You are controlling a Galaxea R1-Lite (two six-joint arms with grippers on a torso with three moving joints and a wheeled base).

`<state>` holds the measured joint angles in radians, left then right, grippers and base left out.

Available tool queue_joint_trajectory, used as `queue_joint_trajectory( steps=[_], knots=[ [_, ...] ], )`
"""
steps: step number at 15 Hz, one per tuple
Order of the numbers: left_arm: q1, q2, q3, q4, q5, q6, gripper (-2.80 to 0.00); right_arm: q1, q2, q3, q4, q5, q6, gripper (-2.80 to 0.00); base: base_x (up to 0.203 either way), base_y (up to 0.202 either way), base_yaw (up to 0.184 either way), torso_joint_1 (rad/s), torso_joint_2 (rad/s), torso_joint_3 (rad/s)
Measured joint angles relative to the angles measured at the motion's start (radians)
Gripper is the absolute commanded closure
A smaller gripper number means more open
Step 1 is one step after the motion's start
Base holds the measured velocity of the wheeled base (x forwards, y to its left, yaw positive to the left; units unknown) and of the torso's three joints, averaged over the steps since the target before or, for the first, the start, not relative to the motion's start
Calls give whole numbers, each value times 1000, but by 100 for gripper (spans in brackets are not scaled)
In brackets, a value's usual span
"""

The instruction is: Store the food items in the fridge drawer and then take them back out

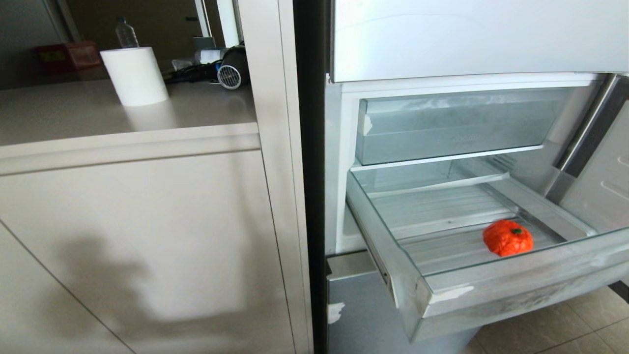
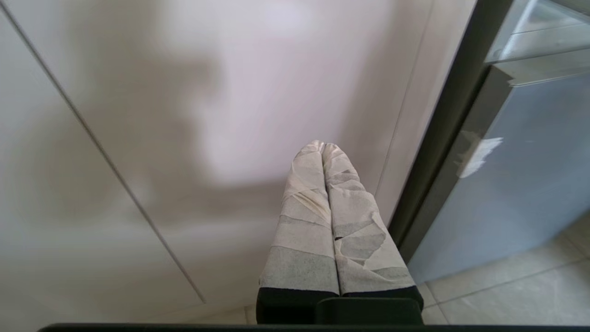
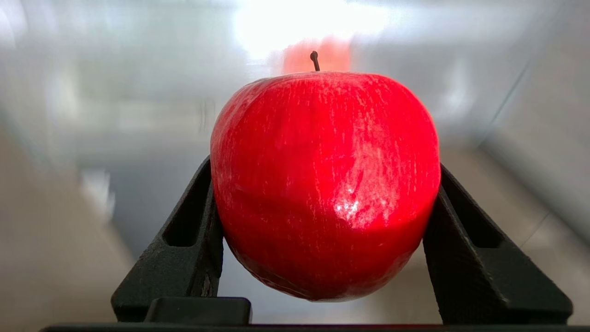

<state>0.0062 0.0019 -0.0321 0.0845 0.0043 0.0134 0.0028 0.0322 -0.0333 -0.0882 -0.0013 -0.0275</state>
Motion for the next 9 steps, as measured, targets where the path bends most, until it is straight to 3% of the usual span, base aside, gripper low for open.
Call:
queue_joint_trajectory(
  steps=[5, 9],
  knots=[
    [1, 0, 0, 0, 0, 0, 0, 42, 332, -247, -129, -4, 2, 0, 0, 0, 0, 0, 0, 0],
    [1, 0, 0, 0, 0, 0, 0, 83, 682, -576, -65, 2, 39, 0, 0, 0, 0, 0, 0, 0]
  ],
)
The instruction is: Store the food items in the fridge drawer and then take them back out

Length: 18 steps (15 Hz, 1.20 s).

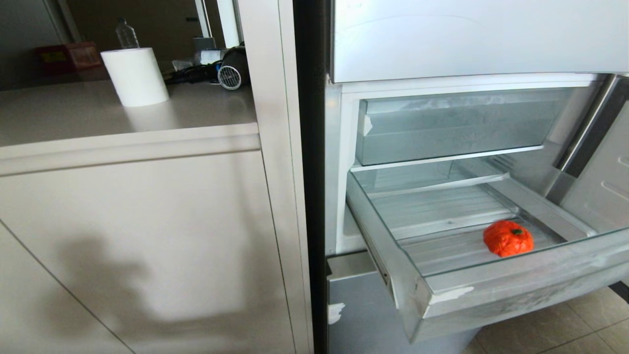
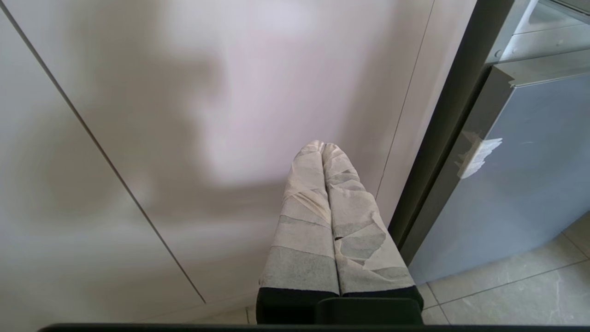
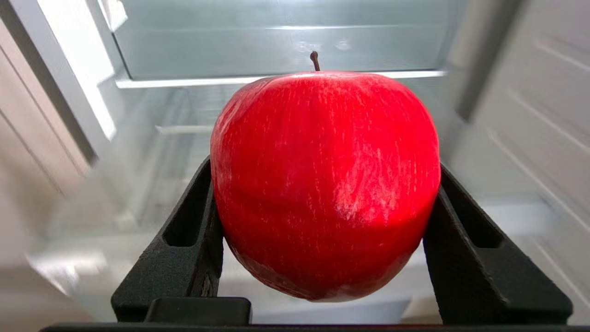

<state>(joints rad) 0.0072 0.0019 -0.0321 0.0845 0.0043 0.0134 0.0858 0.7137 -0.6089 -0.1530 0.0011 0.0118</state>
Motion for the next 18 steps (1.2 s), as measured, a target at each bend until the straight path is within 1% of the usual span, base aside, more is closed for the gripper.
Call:
queue_joint_trajectory(
  steps=[3, 5, 6, 9, 12, 18],
  knots=[
    [0, 0, 0, 0, 0, 0, 0, 18, 216, -241, 221, 29, 51, 0, 0, 0, 0, 0, 0, 0],
    [0, 0, 0, 0, 0, 0, 0, 22, 351, -341, 348, 36, 68, 0, 0, 0, 0, 0, 0, 0],
    [0, 0, 0, 0, 0, 0, 0, 22, 412, -375, 379, 37, 71, 0, 0, 0, 0, 0, 0, 0],
    [0, 0, 0, 0, 0, 0, 0, 18, 579, -454, 403, 51, 78, 0, 0, 0, 0, 0, 0, 0],
    [0, 0, 0, 0, 0, 0, 0, 17, 710, -544, 410, 126, 76, 0, 0, 0, 0, 0, 0, 0],
    [0, 0, 0, 0, 0, 0, 0, 21, 834, -568, 413, 147, 72, 0, 0, 0, 0, 0, 0, 0]
  ],
)
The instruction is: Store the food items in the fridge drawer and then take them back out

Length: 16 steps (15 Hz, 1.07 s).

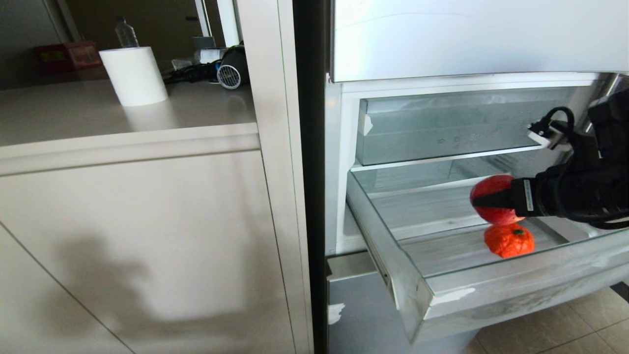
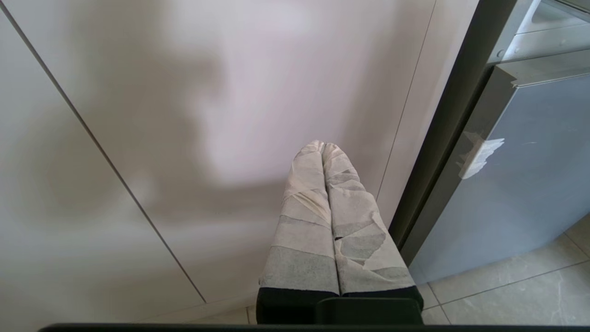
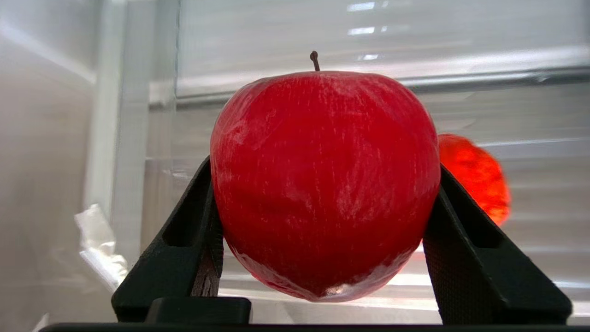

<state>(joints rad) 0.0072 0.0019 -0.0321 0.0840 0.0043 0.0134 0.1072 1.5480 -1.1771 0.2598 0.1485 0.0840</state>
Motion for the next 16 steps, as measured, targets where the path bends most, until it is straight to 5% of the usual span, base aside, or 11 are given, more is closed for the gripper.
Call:
queue_joint_trajectory(
  steps=[5, 6, 15, 16],
  knots=[
    [0, 0, 0, 0, 0, 0, 0, 2, 45, -1, -1, 13, -1, 0, 0, 0, 0, 0, 0, 0],
    [0, 0, 0, 0, 0, 0, 0, 3, 50, -1, -1, 13, -1, -280, 0, 0, 0, 0, 0, 0],
    [0, 0, 0, 0, 0, 0, 0, 3, 36, 1, 0, 14, 7, -280, 0, 0, 0, 0, 0, 0],
    [0, 0, 0, 0, 0, 0, 0, 0, 20, 5, -1, 13, 8, 0, 0, 0, 0, 0, 0, 0]
  ],
)
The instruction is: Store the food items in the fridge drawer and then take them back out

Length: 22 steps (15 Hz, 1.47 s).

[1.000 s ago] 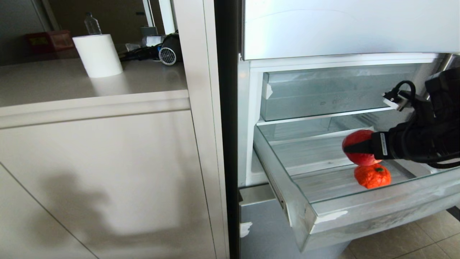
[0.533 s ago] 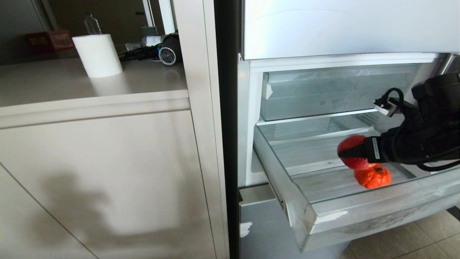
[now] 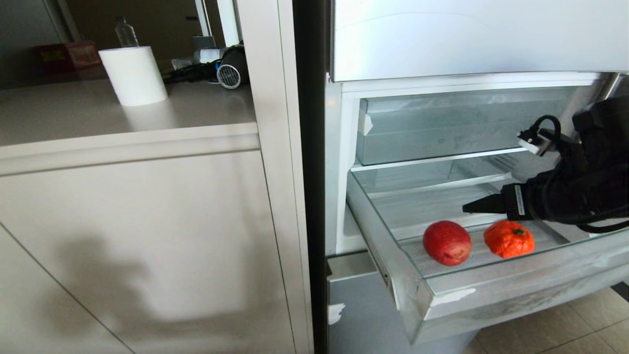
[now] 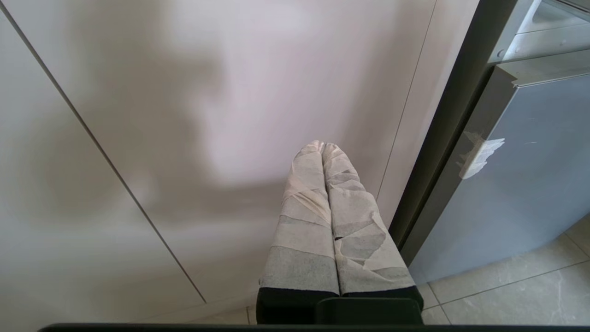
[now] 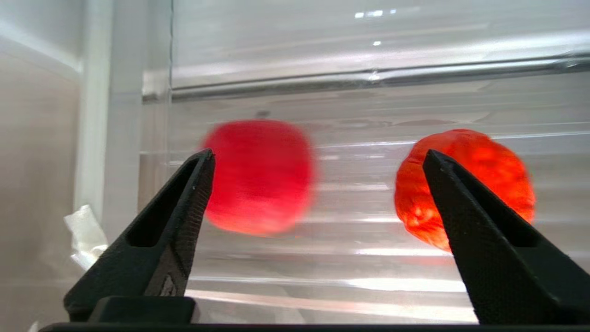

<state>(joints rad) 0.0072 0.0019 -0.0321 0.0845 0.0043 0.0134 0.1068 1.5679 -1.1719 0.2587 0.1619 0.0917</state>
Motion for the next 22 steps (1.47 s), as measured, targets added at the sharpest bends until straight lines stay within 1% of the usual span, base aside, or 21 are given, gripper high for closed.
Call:
queue_joint_trajectory(
  steps=[4, 8, 11, 12, 15, 16, 18, 20, 22],
  knots=[
    [0, 0, 0, 0, 0, 0, 0, -34, -116, 48, -1, -1, 1, 0, 0, 0, 0, 0, 0, 0],
    [0, 0, 0, 0, 0, 0, 0, -68, -328, 177, -4, -4, 3, 0, 0, 0, 0, 0, 0, 0],
    [0, 0, 0, 0, 0, 0, 0, -94, -550, 329, -5, -28, 3, 0, 0, 0, 0, 0, 0, 0],
    [0, 0, 0, 0, 0, 0, 0, -100, -637, 413, -5, -55, 3, 0, 0, 0, 0, 0, 0, 0],
    [0, 0, 0, 0, 0, 0, 0, -108, -780, 646, -20, -142, 5, 0, 0, 0, 0, 0, 0, 0],
    [0, 0, 0, 0, 0, 0, 0, -110, -805, 702, -39, -158, 6, 0, 0, 0, 0, 0, 0, 0],
    [0, 0, 0, 0, 0, 0, 0, -111, -820, 756, -72, -162, 3, 0, 0, 0, 0, 0, 0, 0],
    [0, 0, 0, 0, 0, 0, 0, -109, -793, 762, -89, -138, 1, 0, 0, 0, 0, 0, 0, 0],
    [0, 0, 0, 0, 0, 0, 0, -105, -733, 756, -159, -95, -1, 0, 0, 0, 0, 0, 0, 0]
  ],
)
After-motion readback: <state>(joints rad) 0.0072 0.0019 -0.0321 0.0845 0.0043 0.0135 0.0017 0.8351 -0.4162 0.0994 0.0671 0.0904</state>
